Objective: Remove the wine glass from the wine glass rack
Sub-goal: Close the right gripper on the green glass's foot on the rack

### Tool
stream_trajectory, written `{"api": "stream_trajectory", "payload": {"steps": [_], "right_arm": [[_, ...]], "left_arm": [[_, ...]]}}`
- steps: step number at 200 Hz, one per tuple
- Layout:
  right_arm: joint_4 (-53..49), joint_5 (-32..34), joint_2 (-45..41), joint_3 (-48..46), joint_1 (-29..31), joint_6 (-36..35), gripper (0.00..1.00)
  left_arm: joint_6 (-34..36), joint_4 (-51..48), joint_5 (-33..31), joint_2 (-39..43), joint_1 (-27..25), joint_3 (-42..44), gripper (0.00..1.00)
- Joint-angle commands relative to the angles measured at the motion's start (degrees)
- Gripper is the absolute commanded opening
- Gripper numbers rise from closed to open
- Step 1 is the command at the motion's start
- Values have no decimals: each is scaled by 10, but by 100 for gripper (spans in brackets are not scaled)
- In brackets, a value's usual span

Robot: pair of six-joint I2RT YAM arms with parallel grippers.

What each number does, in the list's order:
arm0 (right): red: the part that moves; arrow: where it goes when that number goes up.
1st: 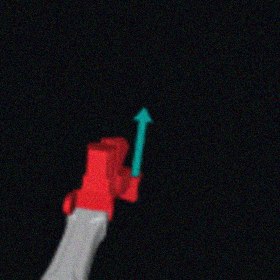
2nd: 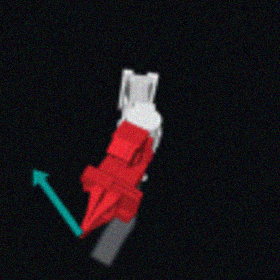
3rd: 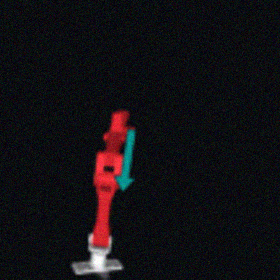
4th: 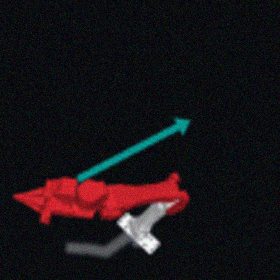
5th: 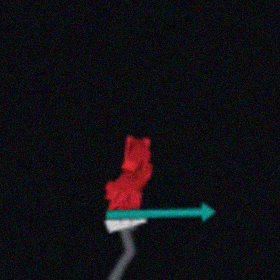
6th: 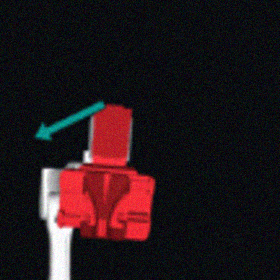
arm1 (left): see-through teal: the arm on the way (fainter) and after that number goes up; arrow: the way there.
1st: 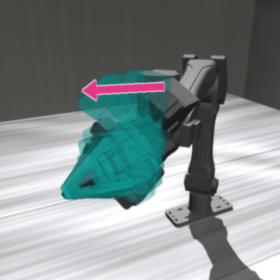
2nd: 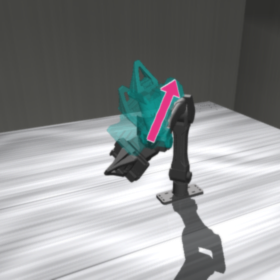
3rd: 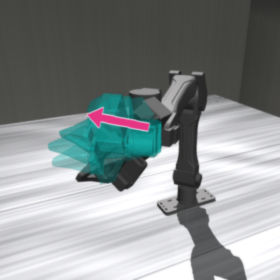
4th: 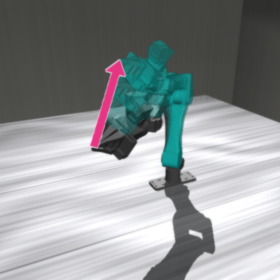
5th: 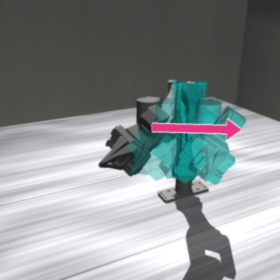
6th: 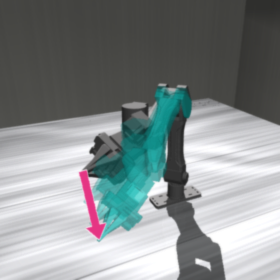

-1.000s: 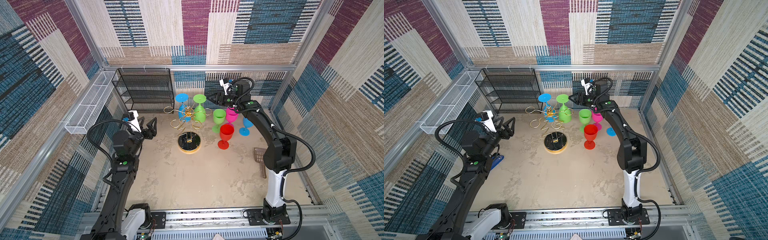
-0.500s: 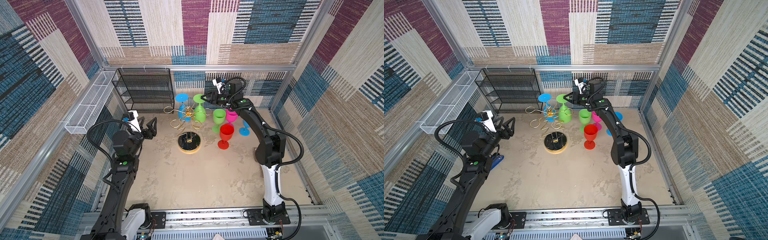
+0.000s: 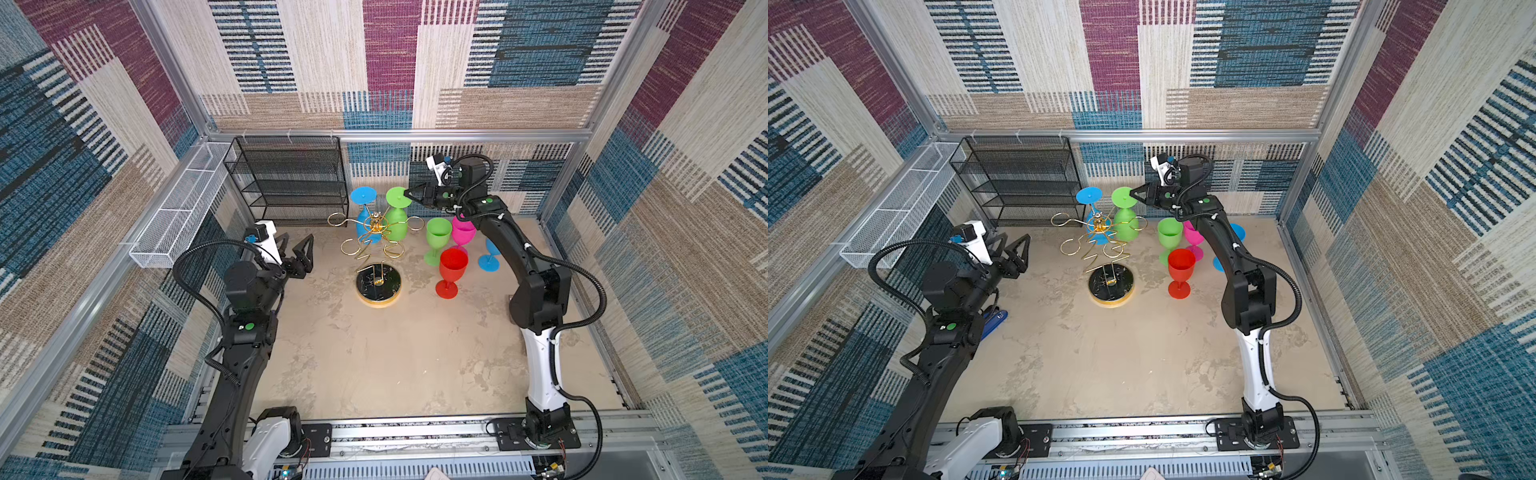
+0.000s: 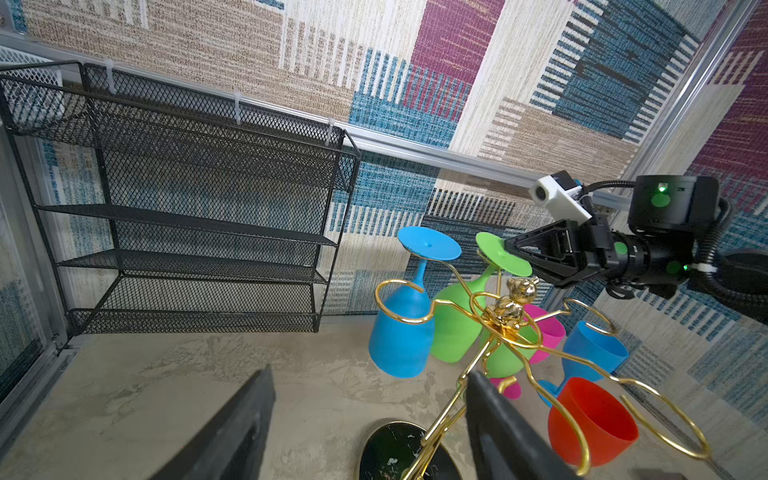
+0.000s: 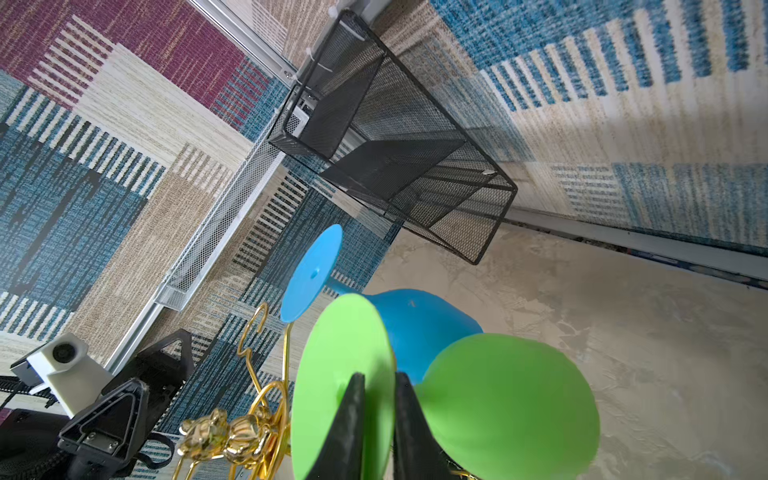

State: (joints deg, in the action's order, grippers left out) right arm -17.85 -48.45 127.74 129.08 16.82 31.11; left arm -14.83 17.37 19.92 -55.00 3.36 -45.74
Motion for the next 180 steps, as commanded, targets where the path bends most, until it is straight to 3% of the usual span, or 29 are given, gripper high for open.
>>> {"api": "stream_trajectory", "payload": {"steps": [1,90,180], "right_arm": [[3,-7,-8,5,1,8,13],[13,-28,-20,6,1,28,0],[37,-48,-30,4,0,71,0]], "left_arm": [[-4,23,9,2,1,1,75],[-4,24,10,4,2,2,75],[-5,25,11,4,1,2,75]]}}
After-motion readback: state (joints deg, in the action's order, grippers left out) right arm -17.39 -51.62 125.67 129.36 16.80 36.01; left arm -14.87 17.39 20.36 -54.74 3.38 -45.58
